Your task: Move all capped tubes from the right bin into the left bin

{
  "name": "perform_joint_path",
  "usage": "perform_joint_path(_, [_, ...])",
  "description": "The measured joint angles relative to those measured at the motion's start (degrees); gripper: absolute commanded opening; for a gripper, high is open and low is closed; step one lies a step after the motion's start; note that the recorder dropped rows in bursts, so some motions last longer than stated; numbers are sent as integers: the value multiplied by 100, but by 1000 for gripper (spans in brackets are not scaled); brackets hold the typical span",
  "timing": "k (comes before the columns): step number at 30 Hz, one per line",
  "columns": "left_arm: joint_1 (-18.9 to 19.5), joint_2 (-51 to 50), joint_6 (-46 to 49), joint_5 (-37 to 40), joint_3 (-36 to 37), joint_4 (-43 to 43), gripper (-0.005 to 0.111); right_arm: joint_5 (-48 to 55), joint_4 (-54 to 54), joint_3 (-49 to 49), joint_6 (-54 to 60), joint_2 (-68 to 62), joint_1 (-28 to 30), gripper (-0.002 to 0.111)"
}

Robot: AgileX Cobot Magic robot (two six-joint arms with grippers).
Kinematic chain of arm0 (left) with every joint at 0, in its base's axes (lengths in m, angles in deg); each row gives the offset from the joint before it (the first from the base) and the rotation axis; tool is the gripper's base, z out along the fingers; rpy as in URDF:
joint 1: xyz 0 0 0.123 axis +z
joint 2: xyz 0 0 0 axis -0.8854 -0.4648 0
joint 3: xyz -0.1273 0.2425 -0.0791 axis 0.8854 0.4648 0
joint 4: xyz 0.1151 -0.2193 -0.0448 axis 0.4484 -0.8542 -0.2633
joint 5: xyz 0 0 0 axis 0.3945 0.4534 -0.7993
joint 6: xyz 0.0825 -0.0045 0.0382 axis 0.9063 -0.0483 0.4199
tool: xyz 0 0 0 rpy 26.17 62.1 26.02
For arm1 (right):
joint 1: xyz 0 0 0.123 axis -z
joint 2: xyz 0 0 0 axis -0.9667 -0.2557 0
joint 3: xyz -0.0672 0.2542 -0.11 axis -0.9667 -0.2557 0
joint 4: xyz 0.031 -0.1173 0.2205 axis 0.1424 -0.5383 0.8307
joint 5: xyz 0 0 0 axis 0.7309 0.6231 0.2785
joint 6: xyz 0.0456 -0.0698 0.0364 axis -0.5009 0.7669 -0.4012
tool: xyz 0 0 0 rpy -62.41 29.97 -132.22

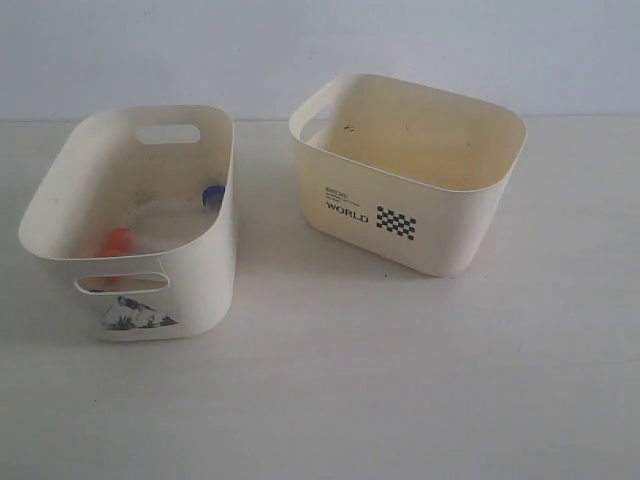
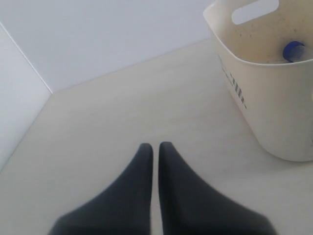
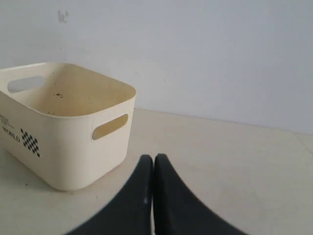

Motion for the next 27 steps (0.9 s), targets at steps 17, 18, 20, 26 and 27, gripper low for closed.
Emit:
perform_joint_path(17, [0, 0, 0, 0, 0, 0, 4, 1158, 65, -25, -328, 97, 0, 0])
perform_joint_path(18, [0, 0, 0, 0, 0, 0, 4, 1158, 65, -25, -410, 97, 0, 0])
perform_joint_path(20, [0, 0, 0, 0, 0, 0, 4, 1158, 65, -25, -515, 97, 0, 0])
perform_joint_path(26, [0, 0, 0, 0, 0, 0, 4, 1196, 76, -25, -576, 97, 0, 0])
perform_joint_path(27, [0, 0, 0, 0, 0, 0, 4, 1193, 76, -25, -590, 97, 0, 0])
